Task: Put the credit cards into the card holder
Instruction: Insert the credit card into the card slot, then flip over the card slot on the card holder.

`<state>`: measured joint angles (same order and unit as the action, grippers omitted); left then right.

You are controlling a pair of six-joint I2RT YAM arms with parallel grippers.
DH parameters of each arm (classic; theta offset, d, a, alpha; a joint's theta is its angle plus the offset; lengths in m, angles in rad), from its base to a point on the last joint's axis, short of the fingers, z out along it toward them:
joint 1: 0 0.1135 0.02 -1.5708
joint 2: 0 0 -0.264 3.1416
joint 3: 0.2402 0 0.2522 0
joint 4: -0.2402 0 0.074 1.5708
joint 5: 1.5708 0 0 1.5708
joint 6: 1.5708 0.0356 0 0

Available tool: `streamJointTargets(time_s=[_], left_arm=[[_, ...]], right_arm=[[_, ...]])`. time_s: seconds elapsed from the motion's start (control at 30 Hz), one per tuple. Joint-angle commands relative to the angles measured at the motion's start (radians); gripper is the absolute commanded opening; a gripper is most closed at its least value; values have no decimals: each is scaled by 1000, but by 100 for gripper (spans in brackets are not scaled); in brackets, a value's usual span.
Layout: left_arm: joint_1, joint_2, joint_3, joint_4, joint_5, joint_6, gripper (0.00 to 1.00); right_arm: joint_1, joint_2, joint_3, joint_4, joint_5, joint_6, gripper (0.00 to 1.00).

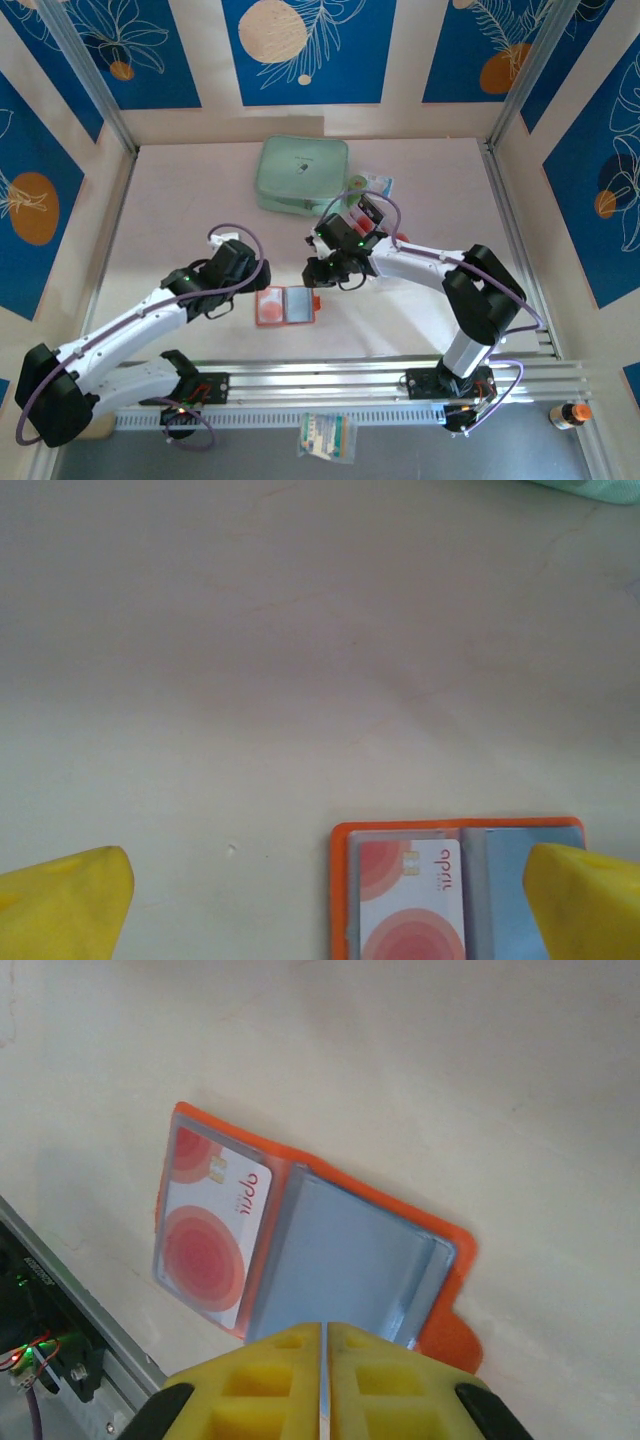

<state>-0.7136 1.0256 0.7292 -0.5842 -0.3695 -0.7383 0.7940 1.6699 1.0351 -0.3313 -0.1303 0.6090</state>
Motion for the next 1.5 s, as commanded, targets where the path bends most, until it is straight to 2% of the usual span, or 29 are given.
streamJointTargets(time_s=[0.0,0.67,1.47], left_arm=[[6,28,26,2,48,22,100],[0,39,-119,28,-11,-47,100],[0,31,-135,38,-13,-52,100]], right_arm=[[6,-2,-5,14,-14,-3,10],[108,238,173,41,-28,31,3],[113,320,222,40,-46,37,2]])
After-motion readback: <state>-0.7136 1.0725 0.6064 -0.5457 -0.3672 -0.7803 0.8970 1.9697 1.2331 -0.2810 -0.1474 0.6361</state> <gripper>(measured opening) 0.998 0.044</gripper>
